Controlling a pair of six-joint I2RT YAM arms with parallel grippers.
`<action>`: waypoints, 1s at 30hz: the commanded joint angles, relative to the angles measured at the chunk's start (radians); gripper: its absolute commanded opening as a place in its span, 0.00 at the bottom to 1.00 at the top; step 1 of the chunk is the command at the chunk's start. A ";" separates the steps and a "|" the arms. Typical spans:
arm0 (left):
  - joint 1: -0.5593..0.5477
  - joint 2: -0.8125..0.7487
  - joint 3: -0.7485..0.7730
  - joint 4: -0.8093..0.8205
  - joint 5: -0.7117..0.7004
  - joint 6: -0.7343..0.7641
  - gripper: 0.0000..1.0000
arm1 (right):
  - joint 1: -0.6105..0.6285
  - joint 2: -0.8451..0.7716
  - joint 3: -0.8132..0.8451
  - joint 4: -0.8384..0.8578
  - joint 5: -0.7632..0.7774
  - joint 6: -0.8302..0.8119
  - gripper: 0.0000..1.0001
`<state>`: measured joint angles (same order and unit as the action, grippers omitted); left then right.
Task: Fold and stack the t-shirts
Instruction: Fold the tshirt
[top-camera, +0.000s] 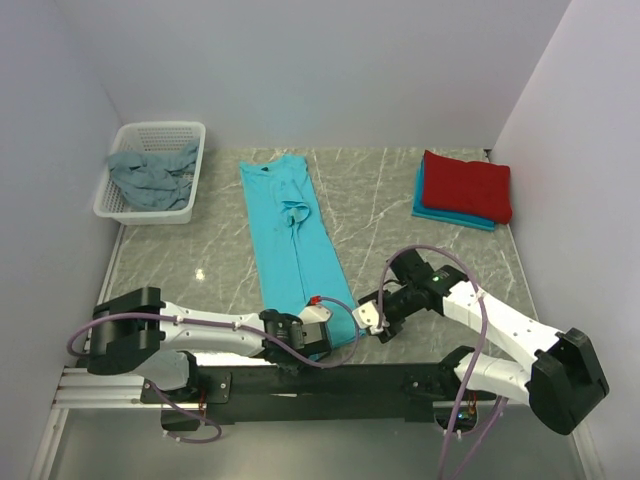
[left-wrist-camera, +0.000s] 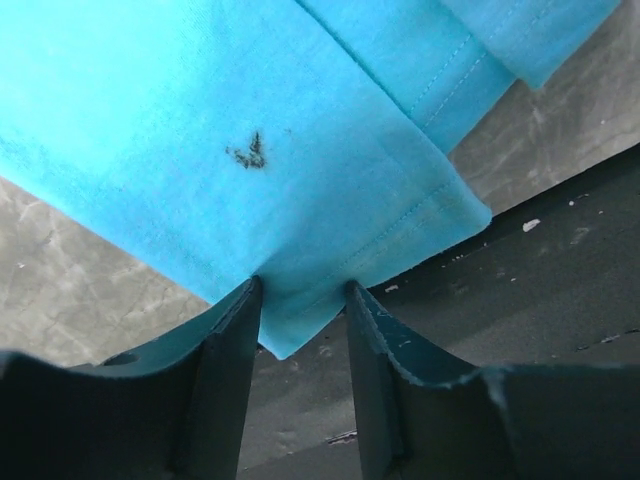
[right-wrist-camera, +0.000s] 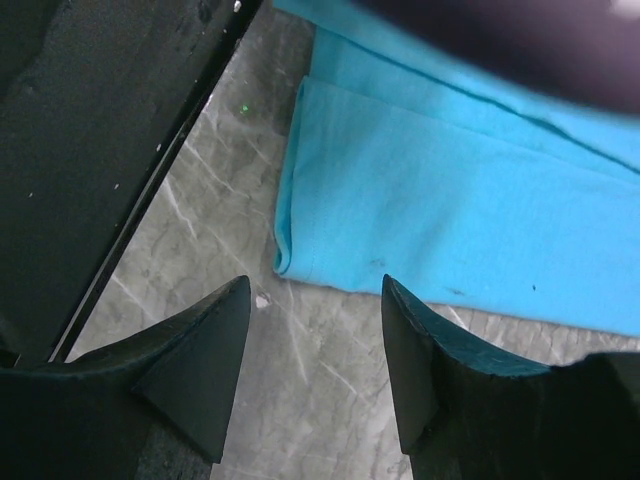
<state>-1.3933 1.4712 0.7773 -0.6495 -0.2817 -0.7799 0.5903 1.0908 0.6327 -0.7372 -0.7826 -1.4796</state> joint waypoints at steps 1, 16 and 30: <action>0.008 0.020 -0.033 0.034 0.055 -0.012 0.45 | 0.038 -0.014 -0.007 0.041 0.011 0.021 0.62; 0.037 0.072 -0.082 0.057 0.058 -0.039 0.13 | 0.105 -0.014 -0.013 0.067 0.045 0.041 0.62; 0.077 -0.110 -0.085 0.109 0.136 0.025 0.01 | 0.203 0.029 -0.039 0.202 0.114 0.120 0.60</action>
<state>-1.3273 1.3987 0.7162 -0.5800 -0.1978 -0.7731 0.7628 1.1030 0.6067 -0.6022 -0.6998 -1.3945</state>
